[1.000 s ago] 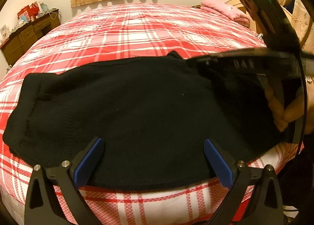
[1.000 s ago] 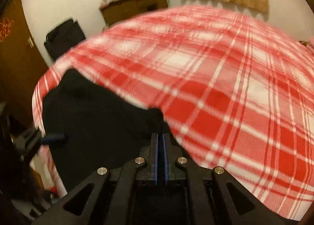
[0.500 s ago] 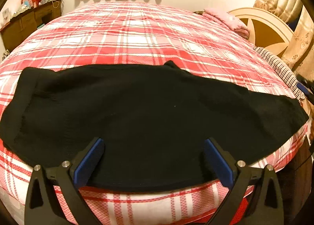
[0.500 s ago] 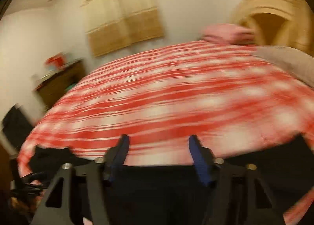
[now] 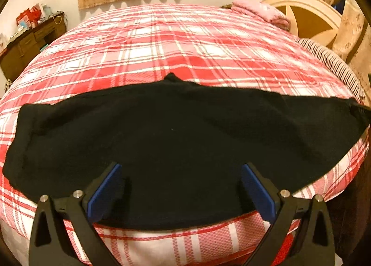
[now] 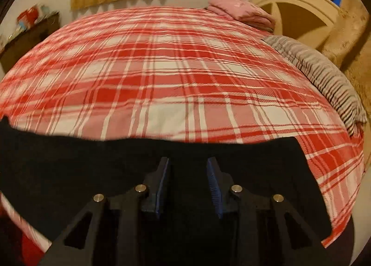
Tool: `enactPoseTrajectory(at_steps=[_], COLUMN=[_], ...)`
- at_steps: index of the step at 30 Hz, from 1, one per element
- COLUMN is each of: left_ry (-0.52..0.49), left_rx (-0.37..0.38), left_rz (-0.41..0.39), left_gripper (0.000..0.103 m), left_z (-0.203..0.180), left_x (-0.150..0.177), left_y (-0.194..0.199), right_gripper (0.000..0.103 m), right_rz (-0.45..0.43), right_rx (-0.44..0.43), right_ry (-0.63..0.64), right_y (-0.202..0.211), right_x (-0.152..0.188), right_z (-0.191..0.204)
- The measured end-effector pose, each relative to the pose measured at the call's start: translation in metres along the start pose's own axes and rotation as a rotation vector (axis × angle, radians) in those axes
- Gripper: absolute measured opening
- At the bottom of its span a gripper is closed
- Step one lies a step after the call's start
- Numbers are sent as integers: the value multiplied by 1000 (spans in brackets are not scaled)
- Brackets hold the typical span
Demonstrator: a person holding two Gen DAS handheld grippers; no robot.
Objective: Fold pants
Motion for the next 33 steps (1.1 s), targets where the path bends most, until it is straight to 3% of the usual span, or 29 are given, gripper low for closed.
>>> enactPoseTrajectory(at_steps=[4,6,8,10,12,13,17,19,21,24,26,30,33], left_ry=[4,7,14,26,34,33,29,49,70,78,77,64,52], left_rx=[-7,-15,-17,-3,12,12,0,8,25,30,29,34,27], left_rz=[-13,-20,-6,6,12,13,4,0,2,10,16,4,2], left_gripper=[103,103,103,103,103,103,103,103,103,103,103,103,103], left_z=[4,8,10,11,11,10,13,17,19,20,20,18,16], left_x=[1,2,3,5,6,7,8,7,8,9,10,10,10], left_y=[6,6,1,-2,-4,-4,1,3,2,0,-2,0,1], right_gripper=[35,35,35,35,35,34,32,15,8,1,2,2,5], right_rz=[-45,-93,-69,-23,57,66,100,88,47,-38,-70,-33,-42], right_rx=[-54,-140,-195,-165,-45,-24,-5,15,54,29,-32,-39,-52], right_ry=[-56,-24,58,153,256,277,232,259,286,162,73,88,89], right_y=[16,37,46,41,18,11,-1,1,7,21,23,-1,6], right_x=[-9,-8,-3,7,19,21,12,13,14,5,0,9,9], right_z=[-3,9,29,47,58,62,66,74,79,67,58,60,62])
Point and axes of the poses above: each gripper's, at about its wrist camera, not at the fingertips, and y roughly against the way its jaws point, z to its left, x to its underside, the point moved 5 cm from there along -y, roughly the way its jaws point, and after that the axes turned 7 degrees about -y, right-handed, at the moved point
